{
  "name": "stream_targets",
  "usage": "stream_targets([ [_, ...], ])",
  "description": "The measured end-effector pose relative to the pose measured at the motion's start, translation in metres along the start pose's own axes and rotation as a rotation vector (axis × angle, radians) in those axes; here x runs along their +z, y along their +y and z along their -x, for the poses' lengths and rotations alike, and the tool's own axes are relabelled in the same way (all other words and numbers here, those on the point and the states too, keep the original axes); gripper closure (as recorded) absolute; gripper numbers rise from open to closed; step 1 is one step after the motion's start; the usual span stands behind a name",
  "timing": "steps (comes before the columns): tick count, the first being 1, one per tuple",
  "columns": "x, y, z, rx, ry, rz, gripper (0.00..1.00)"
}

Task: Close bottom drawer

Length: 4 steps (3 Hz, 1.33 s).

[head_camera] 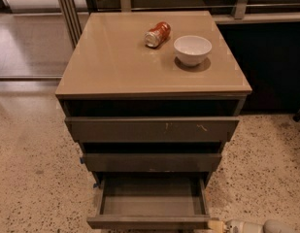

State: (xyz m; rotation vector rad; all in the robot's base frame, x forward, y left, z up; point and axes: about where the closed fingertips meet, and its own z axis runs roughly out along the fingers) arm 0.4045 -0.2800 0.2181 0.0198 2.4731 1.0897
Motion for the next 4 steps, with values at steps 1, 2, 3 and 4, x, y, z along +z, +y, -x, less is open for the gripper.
stream_targets([
  [1,0.007,-0.016,-0.004,0.031,0.007,-0.012,1.00],
  [2,0.007,-0.018,-0.004,0.037,0.009,-0.013,1.00],
  [3,0.015,-0.031,0.001,0.051,0.011,-0.012,1.00],
  [4,0.021,-0.041,0.011,0.048,0.012,-0.012,1.00],
])
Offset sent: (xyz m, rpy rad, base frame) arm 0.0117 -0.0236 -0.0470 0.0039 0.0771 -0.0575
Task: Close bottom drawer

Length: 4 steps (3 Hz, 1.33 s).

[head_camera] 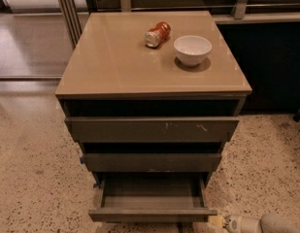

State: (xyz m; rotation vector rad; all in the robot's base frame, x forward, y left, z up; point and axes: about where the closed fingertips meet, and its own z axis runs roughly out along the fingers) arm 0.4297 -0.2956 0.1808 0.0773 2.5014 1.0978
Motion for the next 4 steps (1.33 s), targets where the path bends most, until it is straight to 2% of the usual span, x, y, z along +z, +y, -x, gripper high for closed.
stream_targets([
  [2,0.011,-0.011,0.022,-0.013,0.012,0.002,1.00],
  [3,0.026,-0.009,0.037,-0.032,0.031,0.033,1.00],
  [4,0.052,0.001,0.050,-0.034,0.088,0.109,1.00],
])
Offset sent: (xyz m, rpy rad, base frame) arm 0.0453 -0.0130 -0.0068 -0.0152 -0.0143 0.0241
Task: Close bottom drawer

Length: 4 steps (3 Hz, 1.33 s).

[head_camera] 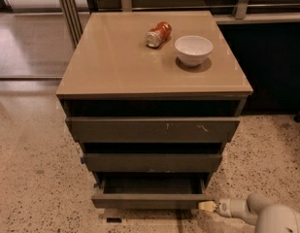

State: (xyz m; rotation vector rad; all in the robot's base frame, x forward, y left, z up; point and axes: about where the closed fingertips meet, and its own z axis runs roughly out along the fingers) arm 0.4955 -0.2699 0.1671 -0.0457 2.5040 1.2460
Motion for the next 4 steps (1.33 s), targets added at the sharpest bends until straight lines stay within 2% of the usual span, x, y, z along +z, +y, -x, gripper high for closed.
stream_targets([
  [1,0.030,0.013,0.009,0.031,0.063,0.126,1.00],
  [3,0.048,0.029,0.015,0.055,0.105,0.243,1.00],
  [4,0.041,0.040,0.029,0.014,0.092,0.300,1.00],
])
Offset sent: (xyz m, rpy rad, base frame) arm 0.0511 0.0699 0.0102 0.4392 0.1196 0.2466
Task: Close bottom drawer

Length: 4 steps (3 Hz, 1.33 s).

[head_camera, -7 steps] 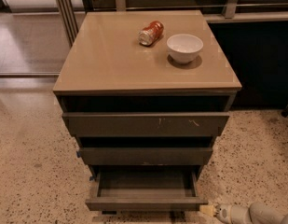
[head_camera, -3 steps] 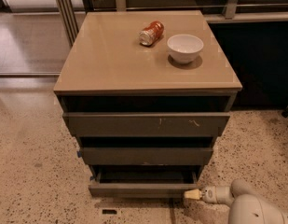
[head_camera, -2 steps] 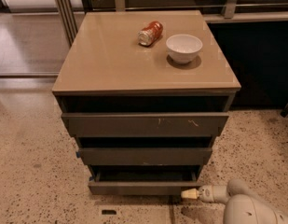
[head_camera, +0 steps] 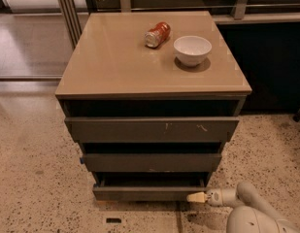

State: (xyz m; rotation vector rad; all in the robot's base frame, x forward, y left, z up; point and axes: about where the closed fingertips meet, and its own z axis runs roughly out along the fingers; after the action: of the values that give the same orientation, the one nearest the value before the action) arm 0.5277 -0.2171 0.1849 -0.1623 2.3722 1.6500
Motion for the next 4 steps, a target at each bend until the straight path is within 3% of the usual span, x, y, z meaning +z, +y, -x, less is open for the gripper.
stream_targets([
  [2,-0.014,-0.005,0.027,-0.075,-0.087,-0.071,1.00],
  [4,-0.023,-0.019,0.035,-0.084,-0.117,-0.150,1.00],
])
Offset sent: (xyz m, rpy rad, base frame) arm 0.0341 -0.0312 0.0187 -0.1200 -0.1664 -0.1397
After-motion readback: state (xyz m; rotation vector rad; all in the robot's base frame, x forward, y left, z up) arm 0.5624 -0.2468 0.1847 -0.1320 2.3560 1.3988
